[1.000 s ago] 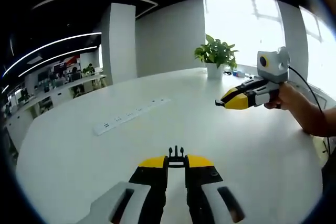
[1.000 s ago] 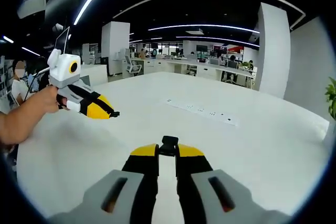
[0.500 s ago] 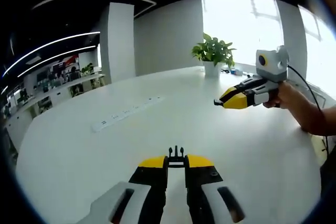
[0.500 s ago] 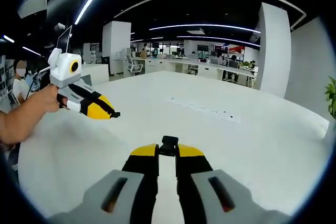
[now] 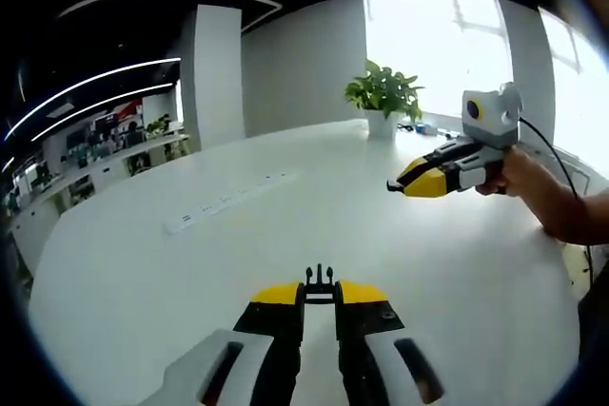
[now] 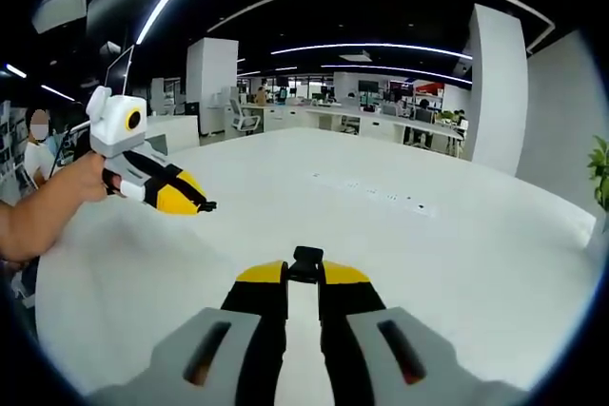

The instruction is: Snap the two parts of the plastic buckle together until the buckle closes and remains connected.

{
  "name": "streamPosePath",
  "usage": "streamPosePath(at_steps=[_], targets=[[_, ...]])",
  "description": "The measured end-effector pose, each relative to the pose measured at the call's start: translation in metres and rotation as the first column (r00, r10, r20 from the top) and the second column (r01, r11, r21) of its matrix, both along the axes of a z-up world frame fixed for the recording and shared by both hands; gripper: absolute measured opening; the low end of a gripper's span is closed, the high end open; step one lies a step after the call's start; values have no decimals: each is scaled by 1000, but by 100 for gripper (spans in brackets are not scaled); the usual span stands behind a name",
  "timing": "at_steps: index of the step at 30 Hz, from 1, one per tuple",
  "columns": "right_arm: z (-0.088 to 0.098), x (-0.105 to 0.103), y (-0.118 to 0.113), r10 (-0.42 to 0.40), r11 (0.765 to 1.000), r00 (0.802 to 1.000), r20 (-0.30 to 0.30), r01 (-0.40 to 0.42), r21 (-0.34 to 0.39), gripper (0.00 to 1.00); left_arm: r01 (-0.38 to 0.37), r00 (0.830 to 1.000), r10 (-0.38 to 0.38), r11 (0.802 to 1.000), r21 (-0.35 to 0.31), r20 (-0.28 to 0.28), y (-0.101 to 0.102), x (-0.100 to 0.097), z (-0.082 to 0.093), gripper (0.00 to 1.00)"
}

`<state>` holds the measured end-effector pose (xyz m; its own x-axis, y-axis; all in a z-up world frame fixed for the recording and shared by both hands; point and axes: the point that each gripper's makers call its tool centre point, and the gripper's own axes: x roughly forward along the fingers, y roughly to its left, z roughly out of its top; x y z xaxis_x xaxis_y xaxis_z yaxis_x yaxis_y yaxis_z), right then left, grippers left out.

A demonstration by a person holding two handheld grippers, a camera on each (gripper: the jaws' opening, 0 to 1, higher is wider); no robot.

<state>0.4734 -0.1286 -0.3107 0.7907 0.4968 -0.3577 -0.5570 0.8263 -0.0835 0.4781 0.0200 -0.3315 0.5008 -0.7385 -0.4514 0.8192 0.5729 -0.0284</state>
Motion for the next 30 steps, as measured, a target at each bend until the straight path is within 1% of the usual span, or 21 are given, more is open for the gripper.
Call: streamPosePath(at_steps=[9,14,17,23,26,30], targets=[[-4,-8,0,-2,1000,1000,-6,2,-2,10,2,1000,-2,1000,1,-3,2,-11,-3,10],[-7,-12,1,-3,1000,1000,-8,3,1,10,-4,1000,4,1000,5,-11,5,-16,-8,10],[-11,-16,1,-3,1000,1000,-11,3,-2,10,-7,1000,7,1000,-6,-17,7,-19,-8,10],[-11,-23,0,-6,1000,1000,-10,6,-2,10,-16,1000,16,1000,-17,-14,8,-23,-6,10],[-12,-26,0,-9,1000,1000,-8,9,1,10,-17,1000,17,1000,-8,-16,10,-25,-10,10],[-14,-30,0,-11,1000,1000,-11,11,6,10,-22,1000,22,1000,-12,-13,11,-28,-11,10]])
